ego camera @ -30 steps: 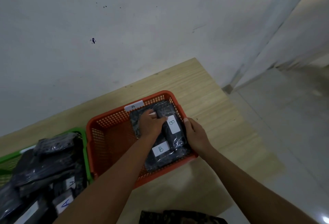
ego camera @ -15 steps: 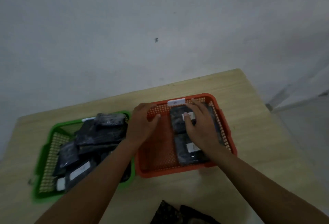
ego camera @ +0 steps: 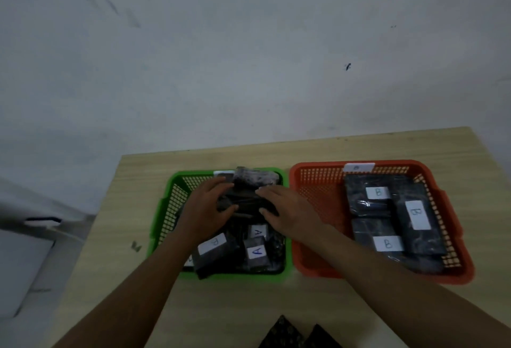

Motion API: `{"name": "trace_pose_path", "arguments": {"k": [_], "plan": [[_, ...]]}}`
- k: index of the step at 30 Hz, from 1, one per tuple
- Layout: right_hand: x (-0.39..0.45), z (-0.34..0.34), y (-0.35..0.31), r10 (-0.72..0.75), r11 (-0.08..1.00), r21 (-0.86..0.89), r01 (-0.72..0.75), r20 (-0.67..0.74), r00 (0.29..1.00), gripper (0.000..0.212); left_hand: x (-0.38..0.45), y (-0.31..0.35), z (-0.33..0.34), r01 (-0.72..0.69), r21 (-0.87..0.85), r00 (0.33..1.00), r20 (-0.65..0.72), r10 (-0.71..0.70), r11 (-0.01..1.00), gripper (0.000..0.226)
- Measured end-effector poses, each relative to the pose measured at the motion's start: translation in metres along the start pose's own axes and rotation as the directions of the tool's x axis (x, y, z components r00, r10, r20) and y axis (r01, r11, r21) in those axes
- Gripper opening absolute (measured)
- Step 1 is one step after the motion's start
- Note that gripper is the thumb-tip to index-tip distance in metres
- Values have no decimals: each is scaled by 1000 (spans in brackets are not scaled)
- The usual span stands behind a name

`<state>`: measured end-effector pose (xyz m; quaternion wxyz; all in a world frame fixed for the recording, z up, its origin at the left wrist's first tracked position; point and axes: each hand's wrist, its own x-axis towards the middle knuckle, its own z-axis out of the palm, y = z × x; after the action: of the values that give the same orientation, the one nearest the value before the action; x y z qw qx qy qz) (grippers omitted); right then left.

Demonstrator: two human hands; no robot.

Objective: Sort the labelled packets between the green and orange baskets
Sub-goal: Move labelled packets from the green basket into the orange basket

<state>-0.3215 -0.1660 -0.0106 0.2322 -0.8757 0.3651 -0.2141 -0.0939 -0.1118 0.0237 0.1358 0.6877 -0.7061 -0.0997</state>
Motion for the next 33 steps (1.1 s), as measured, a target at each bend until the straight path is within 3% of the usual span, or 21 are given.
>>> {"name": "trace_pose_path", "arguments": {"k": [7, 13, 16, 20, 21, 23, 26, 28, 30, 31, 33], "plan": [[12, 29, -10, 91, 982, -174, -70, 113, 989, 63, -3, -38, 4, -37, -24, 996, 85, 39, 999, 68], [11, 37, -12, 5, 957, -291, 2, 25, 1000, 65, 0, -48, 2, -75, -114, 990, 110, 88, 991, 76], [8, 26, -14, 13, 988, -154, -25, -80, 997, 59, 0, -49, -7, -49, -240, 994, 78, 70, 969, 84], [13, -6, -24, 264, 946, 246, -211, -207, 942, 50, 1, -44, -27, 54, -472, 994, -62, -95, 880, 90], [16, -15, -29, 355, 885, 383, -265, -187, 916, 44, 3, -41, -30, 80, -518, 987, -78, -141, 852, 89], [20, -31, -39, 497, 658, 689, -304, -94, 863, 32, 6, -33, -35, 133, -632, 974, -61, -220, 763, 80], [23, -43, -45, 619, 371, 880, -298, 5, 785, 26, 12, -18, -38, 192, -832, 965, 63, -256, 521, 50], [21, -43, -40, 660, 299, 901, -315, 43, 750, 26, 14, -5, -40, 286, -913, 942, 211, -262, 292, 44], [14, -41, -36, 668, 269, 902, -338, 78, 740, 31, 16, 7, -38, 351, -928, 910, 306, -281, 125, 39], [10, -41, -33, 668, 271, 896, -353, 89, 739, 32, 16, 12, -36, 362, -929, 901, 326, -287, 81, 36], [-4, -44, -29, 674, 300, 876, -377, 85, 734, 28, 16, 21, -29, 374, -923, 898, 337, -284, 88, 33]]}}
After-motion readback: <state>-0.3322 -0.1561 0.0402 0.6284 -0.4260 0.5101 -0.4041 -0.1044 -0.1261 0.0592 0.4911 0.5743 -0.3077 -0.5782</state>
